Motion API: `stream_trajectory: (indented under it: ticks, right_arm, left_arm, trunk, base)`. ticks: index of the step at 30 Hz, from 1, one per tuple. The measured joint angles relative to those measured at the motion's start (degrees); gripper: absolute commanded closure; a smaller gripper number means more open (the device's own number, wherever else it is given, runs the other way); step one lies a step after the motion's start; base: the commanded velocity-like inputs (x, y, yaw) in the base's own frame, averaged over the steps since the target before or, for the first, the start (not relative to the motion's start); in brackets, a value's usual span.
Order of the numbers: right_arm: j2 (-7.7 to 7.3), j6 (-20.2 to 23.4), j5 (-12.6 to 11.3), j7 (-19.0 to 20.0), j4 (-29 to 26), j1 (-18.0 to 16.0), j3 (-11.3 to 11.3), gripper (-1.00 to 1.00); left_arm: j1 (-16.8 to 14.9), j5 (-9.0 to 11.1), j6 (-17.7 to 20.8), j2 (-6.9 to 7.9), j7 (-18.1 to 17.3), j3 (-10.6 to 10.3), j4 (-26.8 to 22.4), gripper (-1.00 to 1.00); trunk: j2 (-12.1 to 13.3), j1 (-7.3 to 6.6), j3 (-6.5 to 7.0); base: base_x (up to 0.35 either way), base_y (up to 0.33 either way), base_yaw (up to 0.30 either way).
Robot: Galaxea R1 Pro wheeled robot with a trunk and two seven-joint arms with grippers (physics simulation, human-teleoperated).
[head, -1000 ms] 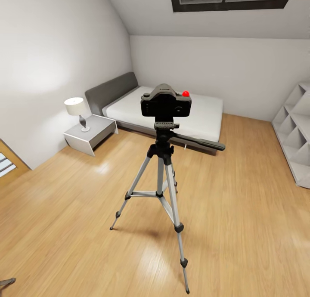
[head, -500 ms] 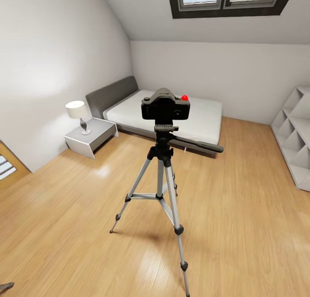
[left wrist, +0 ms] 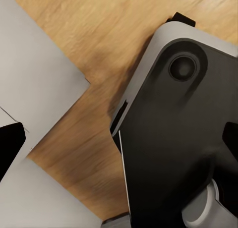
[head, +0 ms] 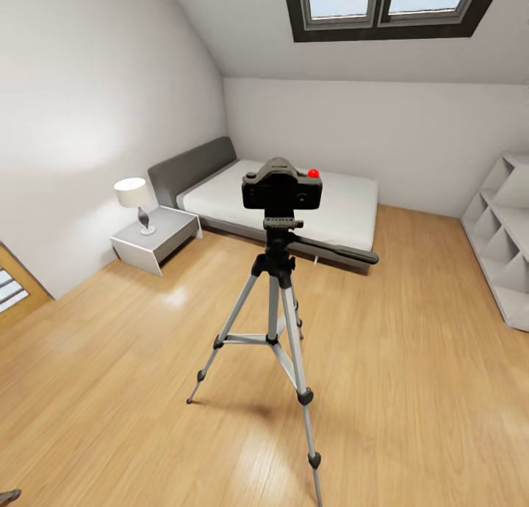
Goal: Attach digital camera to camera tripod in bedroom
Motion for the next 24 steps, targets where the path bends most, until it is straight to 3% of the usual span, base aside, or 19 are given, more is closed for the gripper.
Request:
stream_trajectory:
  ticks: [24]
  right_arm:
    - [0.00,-0.05,-0.05,-0.02,0.00,0.00,0.02,-1.00]
  left_arm:
    - [0.00,0.11,0.00,0.00,0.00,0.08,-0.02,-1.00]
  trunk:
    - [0.00,0.00,2.13]
  base:
    - [0.000,0.000,0.000]
